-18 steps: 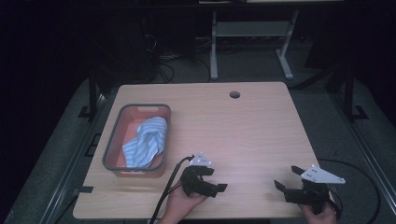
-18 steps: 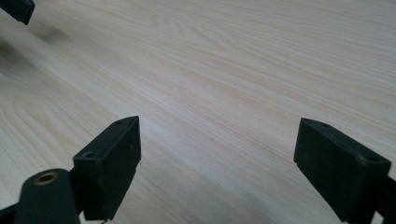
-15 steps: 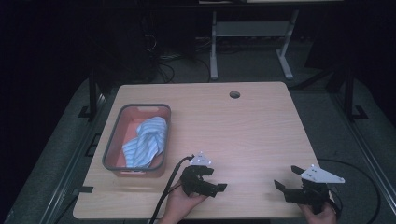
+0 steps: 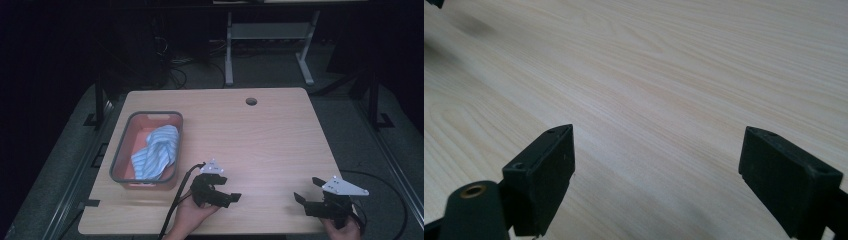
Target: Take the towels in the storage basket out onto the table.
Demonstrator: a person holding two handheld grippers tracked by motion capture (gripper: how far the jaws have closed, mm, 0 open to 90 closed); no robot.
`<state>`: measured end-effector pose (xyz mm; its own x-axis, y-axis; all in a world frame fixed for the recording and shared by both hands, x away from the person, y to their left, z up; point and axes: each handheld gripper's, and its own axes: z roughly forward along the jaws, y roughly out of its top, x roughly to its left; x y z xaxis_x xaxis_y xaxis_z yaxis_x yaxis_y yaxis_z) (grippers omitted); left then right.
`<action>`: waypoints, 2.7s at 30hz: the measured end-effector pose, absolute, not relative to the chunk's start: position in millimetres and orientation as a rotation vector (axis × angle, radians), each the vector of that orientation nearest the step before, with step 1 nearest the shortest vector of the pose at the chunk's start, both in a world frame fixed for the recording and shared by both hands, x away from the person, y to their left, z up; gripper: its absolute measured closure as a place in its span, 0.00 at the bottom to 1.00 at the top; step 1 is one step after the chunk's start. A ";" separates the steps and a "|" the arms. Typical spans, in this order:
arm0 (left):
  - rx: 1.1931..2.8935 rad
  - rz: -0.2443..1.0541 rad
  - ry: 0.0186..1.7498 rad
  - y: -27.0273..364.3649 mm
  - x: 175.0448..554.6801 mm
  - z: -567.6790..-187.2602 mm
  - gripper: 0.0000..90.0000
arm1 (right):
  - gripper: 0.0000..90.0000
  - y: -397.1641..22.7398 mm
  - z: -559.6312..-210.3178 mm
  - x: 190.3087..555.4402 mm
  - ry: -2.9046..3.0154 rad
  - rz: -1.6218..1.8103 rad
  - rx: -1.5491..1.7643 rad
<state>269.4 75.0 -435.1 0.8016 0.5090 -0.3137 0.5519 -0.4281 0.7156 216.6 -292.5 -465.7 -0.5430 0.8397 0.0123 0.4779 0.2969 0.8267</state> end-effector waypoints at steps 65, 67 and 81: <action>2.137 0.004 0.846 130.3 344.9 -318.2 0.23 | 0.16 -292.5 -460.7 210.5 2.124 1.158 1.172; 2.126 0.008 0.859 135.6 346.1 -317.5 0.23 | 0.16 -292.8 -460.7 210.4 2.121 1.158 1.174; 2.089 0.043 0.943 172.2 354.9 -313.8 0.24 | 0.16 -291.4 -460.5 210.3 2.127 1.151 1.176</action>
